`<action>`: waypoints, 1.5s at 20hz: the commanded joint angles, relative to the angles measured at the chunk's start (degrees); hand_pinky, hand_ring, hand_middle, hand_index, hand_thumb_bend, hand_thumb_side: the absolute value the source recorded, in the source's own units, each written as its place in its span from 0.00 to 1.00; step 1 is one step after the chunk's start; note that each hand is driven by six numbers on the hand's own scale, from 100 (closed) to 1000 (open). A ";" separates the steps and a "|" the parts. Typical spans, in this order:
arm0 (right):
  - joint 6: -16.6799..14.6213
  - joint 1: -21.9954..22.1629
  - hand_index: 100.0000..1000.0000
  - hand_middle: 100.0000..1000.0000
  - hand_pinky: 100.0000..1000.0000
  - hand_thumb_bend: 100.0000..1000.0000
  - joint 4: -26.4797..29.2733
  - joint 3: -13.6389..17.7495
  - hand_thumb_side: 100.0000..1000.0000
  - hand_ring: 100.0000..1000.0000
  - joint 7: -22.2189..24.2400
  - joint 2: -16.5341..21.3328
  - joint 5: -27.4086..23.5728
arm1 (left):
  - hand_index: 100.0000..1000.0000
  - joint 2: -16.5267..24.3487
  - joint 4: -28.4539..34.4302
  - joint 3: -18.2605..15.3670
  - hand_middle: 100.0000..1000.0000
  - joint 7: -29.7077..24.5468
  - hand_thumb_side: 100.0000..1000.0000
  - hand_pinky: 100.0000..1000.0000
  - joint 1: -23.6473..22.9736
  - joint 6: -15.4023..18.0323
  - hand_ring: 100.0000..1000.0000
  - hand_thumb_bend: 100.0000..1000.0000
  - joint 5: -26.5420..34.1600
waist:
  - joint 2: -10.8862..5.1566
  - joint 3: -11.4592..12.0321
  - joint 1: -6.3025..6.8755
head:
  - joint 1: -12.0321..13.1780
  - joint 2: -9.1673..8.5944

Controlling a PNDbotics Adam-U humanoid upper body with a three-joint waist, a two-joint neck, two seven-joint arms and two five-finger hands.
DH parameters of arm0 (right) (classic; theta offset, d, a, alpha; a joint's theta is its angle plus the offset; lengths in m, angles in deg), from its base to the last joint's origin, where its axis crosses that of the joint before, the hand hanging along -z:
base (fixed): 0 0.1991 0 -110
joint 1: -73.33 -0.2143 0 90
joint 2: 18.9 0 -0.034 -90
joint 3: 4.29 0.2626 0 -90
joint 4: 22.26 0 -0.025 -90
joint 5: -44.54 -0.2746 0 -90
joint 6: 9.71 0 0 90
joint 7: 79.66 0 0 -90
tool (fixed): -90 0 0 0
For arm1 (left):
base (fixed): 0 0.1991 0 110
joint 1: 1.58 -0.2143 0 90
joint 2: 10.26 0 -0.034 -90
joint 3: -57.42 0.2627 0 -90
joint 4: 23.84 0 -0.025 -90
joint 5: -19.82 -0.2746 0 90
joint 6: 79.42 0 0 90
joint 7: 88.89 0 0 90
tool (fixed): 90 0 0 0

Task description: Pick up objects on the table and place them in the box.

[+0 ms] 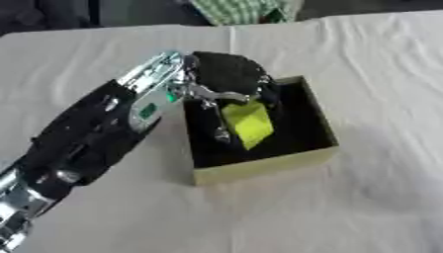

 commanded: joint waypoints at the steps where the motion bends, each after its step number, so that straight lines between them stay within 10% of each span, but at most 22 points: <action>1: -0.19 -0.52 0.85 0.69 0.53 0.00 0.47 0.08 0.74 0.84 0.25 0.47 -0.03 | 0.82 0.27 0.24 -0.10 0.66 0.03 0.24 0.75 0.67 0.99 0.66 0.70 -1.02 | -1.07 -0.07 -0.13 | 0.18 -0.52; 12: -0.17 -0.55 0.85 0.69 0.53 0.00 0.40 0.09 0.74 0.84 0.38 0.49 -0.01 | 0.87 1.01 1.27 -0.75 0.77 2.00 0.37 0.79 0.64 1.83 0.75 0.93 -6.15 | -1.17 0.03 0.03 | 0.07 -0.61; 30: 0.02 0.06 0.85 0.69 0.53 0.00 0.17 0.58 0.74 0.84 0.01 0.86 0.21 | 0.88 14.29 20.11 -8.59 0.78 6.47 0.38 0.78 1.06 -2.61 0.76 0.93 2.30 | -1.59 1.60 0.49 | -1.24 -0.58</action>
